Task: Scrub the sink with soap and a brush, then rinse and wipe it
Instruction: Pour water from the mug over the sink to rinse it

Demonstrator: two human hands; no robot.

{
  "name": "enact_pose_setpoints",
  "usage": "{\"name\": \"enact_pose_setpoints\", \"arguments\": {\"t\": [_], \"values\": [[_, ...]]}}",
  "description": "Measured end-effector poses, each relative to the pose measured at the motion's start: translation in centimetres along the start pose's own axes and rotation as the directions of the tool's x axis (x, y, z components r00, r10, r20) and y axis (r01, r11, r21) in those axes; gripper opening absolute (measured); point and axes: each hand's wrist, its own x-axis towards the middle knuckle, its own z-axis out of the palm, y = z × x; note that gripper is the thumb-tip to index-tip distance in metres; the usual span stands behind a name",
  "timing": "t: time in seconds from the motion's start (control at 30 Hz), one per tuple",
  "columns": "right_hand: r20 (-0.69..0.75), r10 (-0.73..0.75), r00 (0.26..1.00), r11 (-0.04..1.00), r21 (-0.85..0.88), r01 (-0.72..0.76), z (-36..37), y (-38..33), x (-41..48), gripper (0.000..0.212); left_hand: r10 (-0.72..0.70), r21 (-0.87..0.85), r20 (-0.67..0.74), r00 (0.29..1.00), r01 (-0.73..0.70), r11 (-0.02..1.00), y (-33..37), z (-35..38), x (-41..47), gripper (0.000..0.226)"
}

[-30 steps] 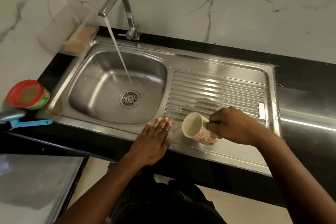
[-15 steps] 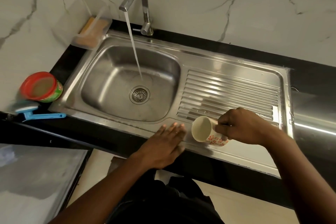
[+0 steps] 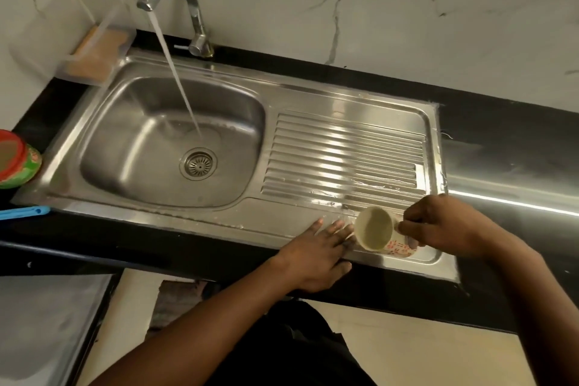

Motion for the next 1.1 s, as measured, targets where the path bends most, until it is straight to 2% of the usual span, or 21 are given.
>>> {"name": "enact_pose_setpoints", "arguments": {"t": [0.13,0.4,0.57,0.73,0.8,0.97,1.1], "values": [[0.023,0.041,0.999,0.978,-0.208,-0.035,1.0,1.7,-0.5,0.034,-0.038,0.008,0.004,0.999,0.038,0.999,0.1,0.4,0.3,0.068],[-0.018,-0.072,0.997,0.945,-0.320,0.063,1.9,-1.5,1.3,0.038,-0.073,-0.014,-0.007,0.997,0.073,0.997,-0.9,0.0,-1.2,0.064],[-0.050,-0.156,0.986,0.964,-0.224,0.141,2.1,-3.6,3.5,0.036,-0.129,-0.034,-0.026,0.991,0.128,0.991,-2.8,0.1,-3.7,0.063],[-0.055,-0.190,0.980,0.981,0.030,0.191,1.6,-5.2,5.3,0.030,-0.233,-0.034,-0.071,0.970,0.231,0.972,-6.0,0.5,-7.1,0.065],[-0.050,-0.201,0.978,0.978,0.039,0.203,1.4,-6.2,5.8,0.029,-0.289,-0.034,-0.074,0.954,0.287,0.957,-7.5,0.5,-8.5,0.066],[-0.050,-0.285,0.957,0.932,-0.250,0.264,1.6,-11.2,7.6,0.036,-0.378,-0.038,-0.106,0.920,0.377,0.926,-10.6,0.1,-13.0,0.069],[-0.055,-0.385,0.921,0.879,-0.325,0.348,2.3,-15.9,8.7,0.034,-0.422,-0.050,-0.112,0.900,0.419,0.907,-11.9,0.5,-16.5,0.071]]}}
